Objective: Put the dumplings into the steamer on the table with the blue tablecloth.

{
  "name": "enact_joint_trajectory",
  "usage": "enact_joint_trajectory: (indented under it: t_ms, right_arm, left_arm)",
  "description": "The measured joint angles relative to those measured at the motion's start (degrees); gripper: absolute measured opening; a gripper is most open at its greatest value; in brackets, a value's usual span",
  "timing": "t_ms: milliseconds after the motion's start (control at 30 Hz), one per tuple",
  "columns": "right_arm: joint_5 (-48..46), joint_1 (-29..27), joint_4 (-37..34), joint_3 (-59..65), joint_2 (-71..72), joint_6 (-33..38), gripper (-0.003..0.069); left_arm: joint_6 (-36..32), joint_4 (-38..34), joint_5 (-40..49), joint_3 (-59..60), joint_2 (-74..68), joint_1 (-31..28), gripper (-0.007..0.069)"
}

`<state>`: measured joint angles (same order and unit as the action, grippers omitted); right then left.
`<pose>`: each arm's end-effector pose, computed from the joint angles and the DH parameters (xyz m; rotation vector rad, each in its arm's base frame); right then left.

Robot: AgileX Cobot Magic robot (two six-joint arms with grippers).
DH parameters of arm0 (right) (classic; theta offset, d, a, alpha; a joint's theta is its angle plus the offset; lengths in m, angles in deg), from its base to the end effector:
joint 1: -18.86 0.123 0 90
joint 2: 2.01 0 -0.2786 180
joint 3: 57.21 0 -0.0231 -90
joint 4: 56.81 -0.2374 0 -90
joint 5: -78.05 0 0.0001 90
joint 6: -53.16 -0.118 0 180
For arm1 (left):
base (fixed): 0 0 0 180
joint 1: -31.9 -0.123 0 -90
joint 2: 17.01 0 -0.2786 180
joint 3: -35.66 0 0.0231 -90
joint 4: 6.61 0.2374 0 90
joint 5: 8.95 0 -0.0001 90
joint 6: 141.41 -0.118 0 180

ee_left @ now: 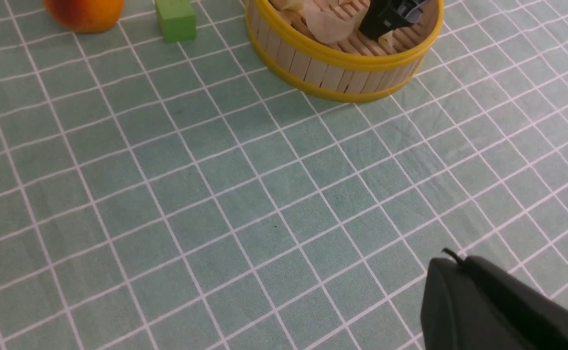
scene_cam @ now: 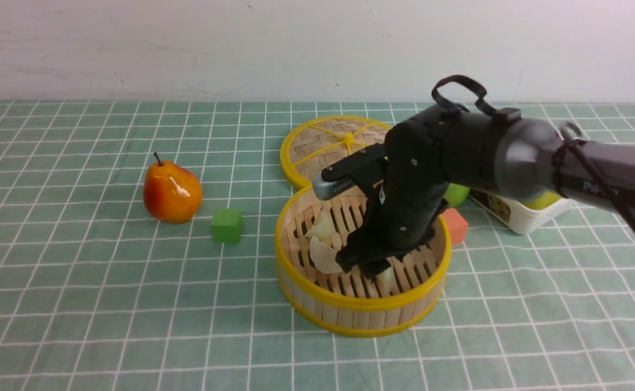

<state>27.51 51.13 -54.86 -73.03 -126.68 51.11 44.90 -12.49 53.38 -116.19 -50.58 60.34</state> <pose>0.3670 0.2281 0.1869 -0.7492 2.6845 0.1093 0.0507 -0.0396 0.3442 0.4227 2.1578 -0.4708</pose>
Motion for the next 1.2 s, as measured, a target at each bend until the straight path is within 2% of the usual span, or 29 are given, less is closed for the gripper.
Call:
enact_joint_trajectory:
  t_ms: [100, 200, 333, 533, 633, 700, 867, 1200]
  right_arm:
    - [-2.45, 0.0, 0.0, -0.27, 4.48, -0.18, 0.0459]
    - [-1.49, 0.0, 0.0, 2.67, 14.24, -0.18, 0.0415]
    - [3.92, 0.0, -0.47, 11.86, 27.49, -0.18, 0.0302]
    - [14.61, 0.0, -4.35, 30.97, 50.08, -0.18, 0.0064]
    - [18.34, 0.0, -5.51, 38.75, 60.07, -0.18, -0.0013]
    - [19.79, 0.0, -6.1, 43.87, 67.51, -0.18, -0.0021]
    - [20.29, 0.0, -6.45, 49.01, 76.91, -0.18, -0.0021]
    - [21.08, 0.0, -6.45, 51.54, 85.56, -0.18, -0.0019]
  left_arm:
    - [0.0, 0.0, -3.64, 2.2, 0.0, 0.0, -0.0008]
    - [0.0, 0.0, -12.4, 7.43, 0.0, 0.0, -0.0008]
    - [0.0, -0.15, -26.01, 15.58, 0.0, 0.0, -0.0008]
    - [0.0, -3.45, -50.86, 27.17, 0.0, 0.0, -0.0007]
    - [0.0, -4.14, -58.31, 30.71, -0.18, 0.0, -0.0004]
    - [0.0, -4.34, -60.8, 32.15, -0.18, 0.0, -0.0003]
    - [0.0, -4.4, -60.46, 33.7, -0.18, 0.0, 0.0003]
    - [-0.04, -4.5, -55.27, 33.82, -0.18, 0.0, 0.0006]
